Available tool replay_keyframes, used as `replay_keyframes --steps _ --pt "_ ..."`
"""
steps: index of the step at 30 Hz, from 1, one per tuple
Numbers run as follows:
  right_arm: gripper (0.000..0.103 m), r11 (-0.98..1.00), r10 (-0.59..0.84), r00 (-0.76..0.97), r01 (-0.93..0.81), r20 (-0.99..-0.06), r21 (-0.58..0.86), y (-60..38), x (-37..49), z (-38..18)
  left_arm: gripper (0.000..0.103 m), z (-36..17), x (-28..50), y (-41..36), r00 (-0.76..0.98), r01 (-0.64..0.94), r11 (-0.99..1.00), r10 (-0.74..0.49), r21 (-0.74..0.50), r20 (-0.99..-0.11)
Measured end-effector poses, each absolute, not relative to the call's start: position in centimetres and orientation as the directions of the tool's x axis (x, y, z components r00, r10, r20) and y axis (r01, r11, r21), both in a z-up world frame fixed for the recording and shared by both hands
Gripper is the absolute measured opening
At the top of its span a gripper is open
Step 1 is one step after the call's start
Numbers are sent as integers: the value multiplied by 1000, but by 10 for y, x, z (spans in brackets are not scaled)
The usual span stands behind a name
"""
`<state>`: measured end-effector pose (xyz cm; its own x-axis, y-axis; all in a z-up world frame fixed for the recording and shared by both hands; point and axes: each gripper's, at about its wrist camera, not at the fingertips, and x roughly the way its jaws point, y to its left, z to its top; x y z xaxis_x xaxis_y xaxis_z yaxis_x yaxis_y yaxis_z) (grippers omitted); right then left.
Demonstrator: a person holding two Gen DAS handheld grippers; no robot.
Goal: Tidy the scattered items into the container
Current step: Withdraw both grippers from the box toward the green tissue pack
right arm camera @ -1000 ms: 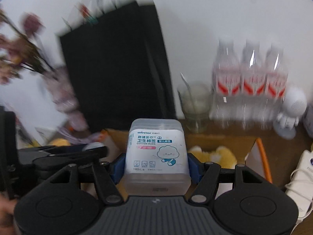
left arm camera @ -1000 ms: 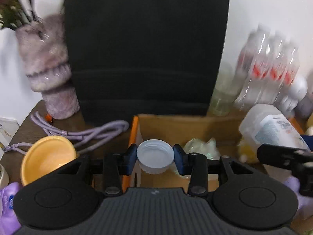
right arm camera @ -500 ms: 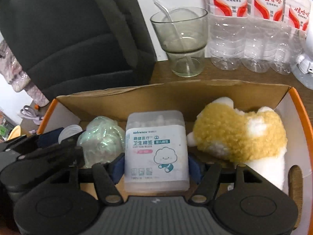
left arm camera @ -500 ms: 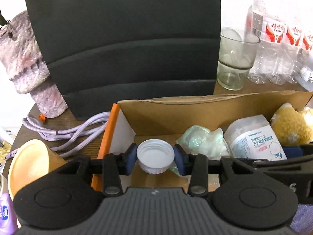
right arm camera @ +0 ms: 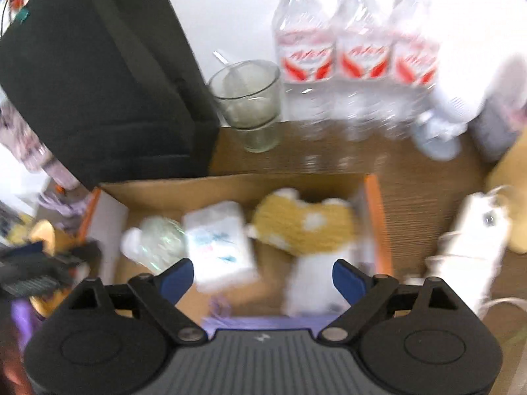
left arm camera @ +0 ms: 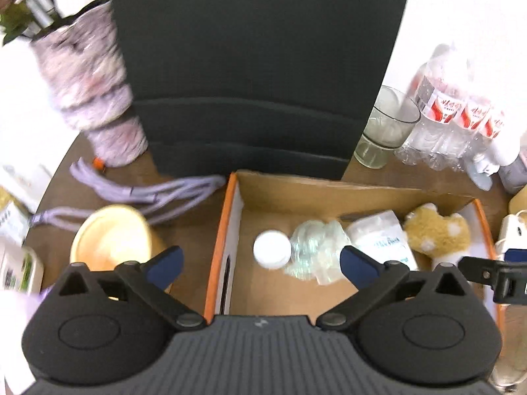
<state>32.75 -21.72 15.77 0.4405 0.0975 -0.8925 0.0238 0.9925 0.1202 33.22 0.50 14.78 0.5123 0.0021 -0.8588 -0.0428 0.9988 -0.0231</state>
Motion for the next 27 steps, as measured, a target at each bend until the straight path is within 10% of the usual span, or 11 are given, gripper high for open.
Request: replay_keyframes --steps 10,20,27 --pt "96 994 72 483 34 -873 101 -223 274 188 103 174 286 -1 511 -31 999 9 -8 -860" --pt "96 988 91 841 -7 -534 157 -213 197 166 103 146 193 -9 878 24 1000 -18 6 -478" --pt "96 982 122 879 -39 -462 186 -211 176 150 103 136 177 -8 905 54 998 -56 -17 -422"
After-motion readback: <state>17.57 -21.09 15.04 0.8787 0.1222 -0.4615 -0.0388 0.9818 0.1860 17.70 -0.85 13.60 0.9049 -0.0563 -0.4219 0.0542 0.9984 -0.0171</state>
